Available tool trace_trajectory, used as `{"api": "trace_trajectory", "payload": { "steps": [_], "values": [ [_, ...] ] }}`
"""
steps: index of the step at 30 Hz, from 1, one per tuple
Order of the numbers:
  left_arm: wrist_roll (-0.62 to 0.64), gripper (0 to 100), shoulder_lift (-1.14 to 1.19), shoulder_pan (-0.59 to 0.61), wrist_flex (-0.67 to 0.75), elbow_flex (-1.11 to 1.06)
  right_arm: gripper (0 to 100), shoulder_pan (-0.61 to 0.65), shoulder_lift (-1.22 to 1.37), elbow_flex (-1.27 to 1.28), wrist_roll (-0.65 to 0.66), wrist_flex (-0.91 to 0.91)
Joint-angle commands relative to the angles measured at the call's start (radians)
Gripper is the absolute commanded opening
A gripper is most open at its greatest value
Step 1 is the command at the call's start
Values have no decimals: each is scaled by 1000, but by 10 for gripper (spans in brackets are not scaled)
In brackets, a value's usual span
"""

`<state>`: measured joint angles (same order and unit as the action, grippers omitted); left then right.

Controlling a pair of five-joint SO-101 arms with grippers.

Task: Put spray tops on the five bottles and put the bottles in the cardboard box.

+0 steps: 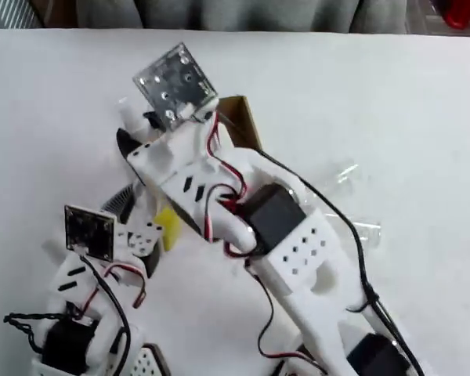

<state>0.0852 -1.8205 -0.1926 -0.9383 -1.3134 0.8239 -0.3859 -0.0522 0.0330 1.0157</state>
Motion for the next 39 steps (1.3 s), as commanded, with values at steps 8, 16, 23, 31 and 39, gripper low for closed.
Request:
{"api": "trace_trajectory", "payload": {
  "steps": [8,16,23,31,39],
  "values": [
    [-11,20,-5,21,3,63,15,-99,180,-339,-150,229],
    [-11,20,-5,22,3,63,15,-96,283,-537,-138,490],
    [-11,20,-5,22,3,63,15,-59,291,-565,-28,621],
    [-11,20,-5,84,3,63,18,-54,298,-560,41,648],
    [-11,20,-5,81,3,63,16,-58,300,-559,-18,550]
  ]
}}
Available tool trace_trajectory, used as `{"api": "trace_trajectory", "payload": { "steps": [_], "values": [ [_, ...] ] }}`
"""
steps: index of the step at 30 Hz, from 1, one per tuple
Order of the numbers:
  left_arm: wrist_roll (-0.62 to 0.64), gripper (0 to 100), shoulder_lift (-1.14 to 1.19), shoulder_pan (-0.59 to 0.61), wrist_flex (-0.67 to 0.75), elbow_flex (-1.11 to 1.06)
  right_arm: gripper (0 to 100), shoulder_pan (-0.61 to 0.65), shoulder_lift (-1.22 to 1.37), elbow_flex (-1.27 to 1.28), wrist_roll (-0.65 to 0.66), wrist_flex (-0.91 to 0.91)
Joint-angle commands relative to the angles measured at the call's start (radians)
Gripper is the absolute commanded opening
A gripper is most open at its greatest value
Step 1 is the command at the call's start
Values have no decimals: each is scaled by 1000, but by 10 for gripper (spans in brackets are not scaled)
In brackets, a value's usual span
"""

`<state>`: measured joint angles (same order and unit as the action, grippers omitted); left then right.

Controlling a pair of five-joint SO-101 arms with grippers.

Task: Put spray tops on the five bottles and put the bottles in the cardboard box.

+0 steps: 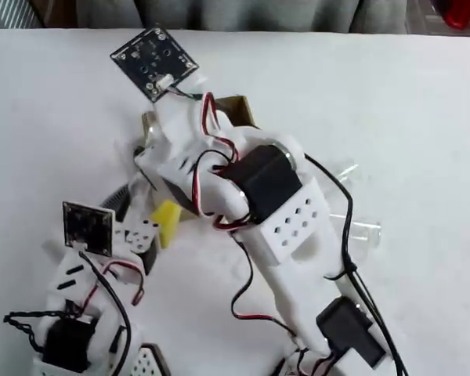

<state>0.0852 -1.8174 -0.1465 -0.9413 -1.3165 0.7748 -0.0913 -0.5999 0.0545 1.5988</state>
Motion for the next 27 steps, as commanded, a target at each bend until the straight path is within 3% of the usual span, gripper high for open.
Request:
{"api": "trace_trajectory", "payload": {
  "steps": [1,13,27],
  "values": [
    [-11,20,-8,35,6,66,16,-10,5,-11,-69,-45],
    [-9,20,-8,33,6,66,16,-10,99,-15,-87,-85],
    [-9,20,-8,33,6,66,15,-10,13,-15,-143,-124]
  ]
}}
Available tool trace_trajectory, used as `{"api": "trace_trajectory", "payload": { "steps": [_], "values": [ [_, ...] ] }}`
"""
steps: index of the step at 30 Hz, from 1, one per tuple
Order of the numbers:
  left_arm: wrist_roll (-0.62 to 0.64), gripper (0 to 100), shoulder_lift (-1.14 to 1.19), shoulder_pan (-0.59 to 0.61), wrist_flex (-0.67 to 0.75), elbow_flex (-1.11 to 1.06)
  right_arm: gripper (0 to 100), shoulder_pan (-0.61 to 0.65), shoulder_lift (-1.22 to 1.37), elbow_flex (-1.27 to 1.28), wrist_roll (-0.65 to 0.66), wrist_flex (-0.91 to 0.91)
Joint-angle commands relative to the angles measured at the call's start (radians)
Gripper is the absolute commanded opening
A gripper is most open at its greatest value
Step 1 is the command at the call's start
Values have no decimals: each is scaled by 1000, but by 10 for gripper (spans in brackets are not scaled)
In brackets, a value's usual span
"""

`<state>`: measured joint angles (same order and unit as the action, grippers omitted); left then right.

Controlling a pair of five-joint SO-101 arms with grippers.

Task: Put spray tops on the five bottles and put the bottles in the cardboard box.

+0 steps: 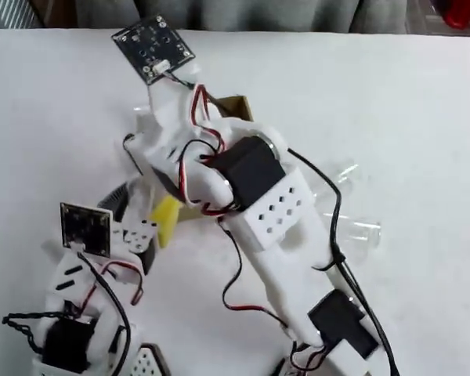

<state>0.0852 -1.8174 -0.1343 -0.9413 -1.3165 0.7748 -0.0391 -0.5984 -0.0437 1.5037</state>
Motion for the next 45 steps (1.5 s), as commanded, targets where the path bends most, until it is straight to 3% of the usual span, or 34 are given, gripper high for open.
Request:
{"api": "trace_trajectory", "payload": {
  "steps": [1,22,30,45],
  "values": [
    [-9,20,-8,21,6,66,15,-10,-39,-17,-63,-31],
    [-11,20,-8,21,8,66,15,-5,-39,-9,-137,-67],
    [-9,20,-8,22,92,8,15,-4,-16,-9,-144,-65],
    [-5,20,-7,28,117,2,15,31,8,-15,-183,-56]
  ]
}}
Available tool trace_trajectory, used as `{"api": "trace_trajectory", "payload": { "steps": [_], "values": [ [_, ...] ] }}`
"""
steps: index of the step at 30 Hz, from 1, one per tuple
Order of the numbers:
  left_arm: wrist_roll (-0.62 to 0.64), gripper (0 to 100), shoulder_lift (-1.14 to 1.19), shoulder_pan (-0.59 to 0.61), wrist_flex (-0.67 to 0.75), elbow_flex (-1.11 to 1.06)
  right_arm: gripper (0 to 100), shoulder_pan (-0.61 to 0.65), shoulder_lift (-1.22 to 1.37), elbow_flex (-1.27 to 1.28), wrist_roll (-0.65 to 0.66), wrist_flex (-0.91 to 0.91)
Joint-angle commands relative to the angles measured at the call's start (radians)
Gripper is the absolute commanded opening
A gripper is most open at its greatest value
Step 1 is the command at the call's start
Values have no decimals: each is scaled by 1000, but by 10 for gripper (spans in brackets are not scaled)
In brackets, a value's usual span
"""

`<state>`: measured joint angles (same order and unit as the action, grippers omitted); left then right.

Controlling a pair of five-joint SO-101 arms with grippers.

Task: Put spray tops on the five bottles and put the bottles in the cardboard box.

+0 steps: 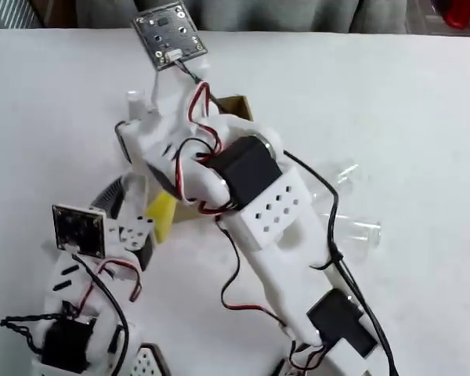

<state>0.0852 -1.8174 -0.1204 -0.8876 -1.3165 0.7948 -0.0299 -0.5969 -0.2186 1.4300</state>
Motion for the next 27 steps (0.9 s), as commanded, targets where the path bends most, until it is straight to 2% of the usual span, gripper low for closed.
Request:
{"api": "trace_trajectory", "payload": {
  "steps": [1,9,15,17,22,27],
  "values": [
    [-5,20,-7,15,64,2,15,12,-2,-17,-8,21],
    [-3,20,-7,15,68,2,15,44,5,-14,61,91],
    [-3,20,-7,15,68,2,20,47,5,-14,63,120],
    [-3,20,-7,15,68,2,58,47,5,-15,63,142],
    [-3,20,-7,15,68,2,257,68,-5,-21,118,188],
    [-3,20,-7,15,68,2,256,64,-5,-81,117,226]
  ]
}}
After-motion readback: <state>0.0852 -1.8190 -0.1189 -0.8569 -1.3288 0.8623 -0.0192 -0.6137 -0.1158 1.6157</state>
